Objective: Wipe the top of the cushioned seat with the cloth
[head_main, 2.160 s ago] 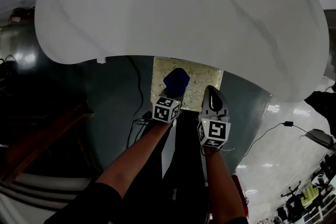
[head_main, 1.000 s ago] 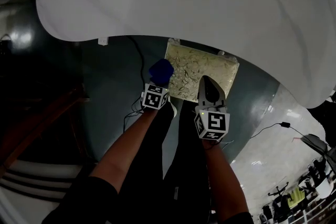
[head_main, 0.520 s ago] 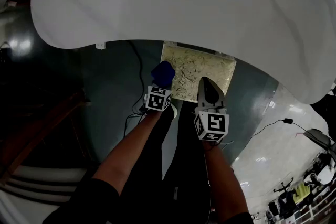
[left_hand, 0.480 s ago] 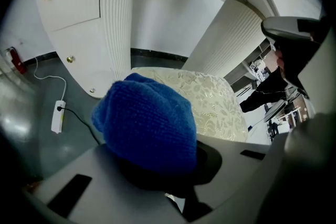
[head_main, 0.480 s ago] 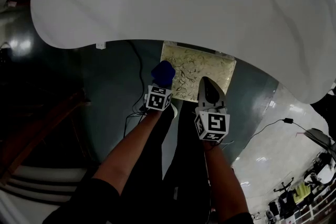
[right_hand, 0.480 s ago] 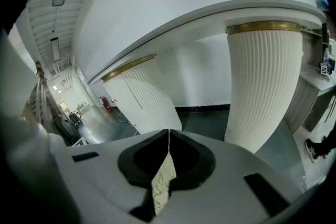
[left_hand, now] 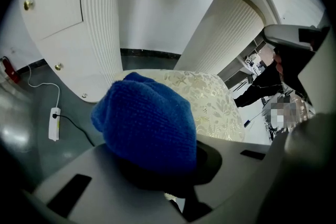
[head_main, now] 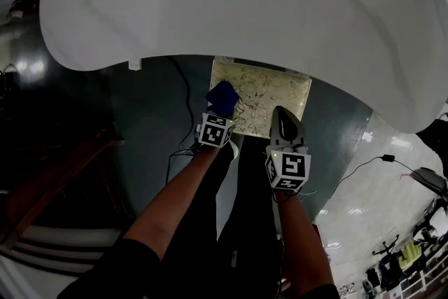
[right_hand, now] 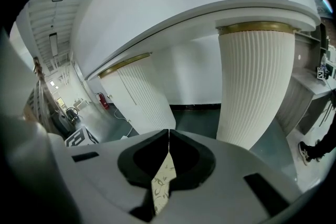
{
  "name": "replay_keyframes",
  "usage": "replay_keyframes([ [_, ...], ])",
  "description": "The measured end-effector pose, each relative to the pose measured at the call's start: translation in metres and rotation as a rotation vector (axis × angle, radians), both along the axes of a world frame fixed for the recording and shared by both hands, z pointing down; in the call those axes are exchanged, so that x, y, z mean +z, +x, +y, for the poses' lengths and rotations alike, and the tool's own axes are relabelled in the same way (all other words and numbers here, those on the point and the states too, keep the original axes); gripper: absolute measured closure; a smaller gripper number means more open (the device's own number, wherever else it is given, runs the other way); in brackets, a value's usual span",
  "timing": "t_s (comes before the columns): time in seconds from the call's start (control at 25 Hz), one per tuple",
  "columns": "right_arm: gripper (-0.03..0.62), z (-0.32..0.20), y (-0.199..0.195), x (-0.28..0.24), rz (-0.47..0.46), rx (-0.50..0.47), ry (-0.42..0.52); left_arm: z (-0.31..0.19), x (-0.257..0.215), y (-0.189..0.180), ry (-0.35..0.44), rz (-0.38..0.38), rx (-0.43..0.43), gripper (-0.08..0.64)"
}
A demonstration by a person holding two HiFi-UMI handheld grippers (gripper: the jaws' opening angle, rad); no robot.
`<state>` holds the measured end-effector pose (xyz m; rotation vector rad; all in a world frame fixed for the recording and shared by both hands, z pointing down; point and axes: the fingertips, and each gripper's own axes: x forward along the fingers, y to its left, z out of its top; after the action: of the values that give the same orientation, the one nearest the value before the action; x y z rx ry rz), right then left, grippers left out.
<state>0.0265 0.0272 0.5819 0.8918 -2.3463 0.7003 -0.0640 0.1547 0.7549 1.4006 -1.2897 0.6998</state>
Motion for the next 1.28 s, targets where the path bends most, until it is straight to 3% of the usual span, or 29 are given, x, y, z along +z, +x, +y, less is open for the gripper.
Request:
replay_keyframes([
  [0.44, 0.555, -0.018, 0.032, 0.004, 0.008, 0.061, -0.011, -0.019, -0.003, 0.028, 0.023, -0.016, 0.048, 0.52],
  [0.68, 0.555, -0.038, 0.035, 0.001, -0.008, 0.08, 0.005, -0.03, 0.0, 0.047, 0.02, 0.036, 0.009, 0.52],
  [0.88, 0.555, -0.043, 0.044, 0.001, -0.015, 0.085, 0.004, -0.037, 0.001, 0.069, 0.024, 0.042, 0.04, 0.52],
  [1.28, 0.555, -0.031, 0.065, 0.011, -0.022, 0.089, -0.036, -0.045, 0.003, 0.092, 0.017, 0.058, -0.04, 0.52],
])
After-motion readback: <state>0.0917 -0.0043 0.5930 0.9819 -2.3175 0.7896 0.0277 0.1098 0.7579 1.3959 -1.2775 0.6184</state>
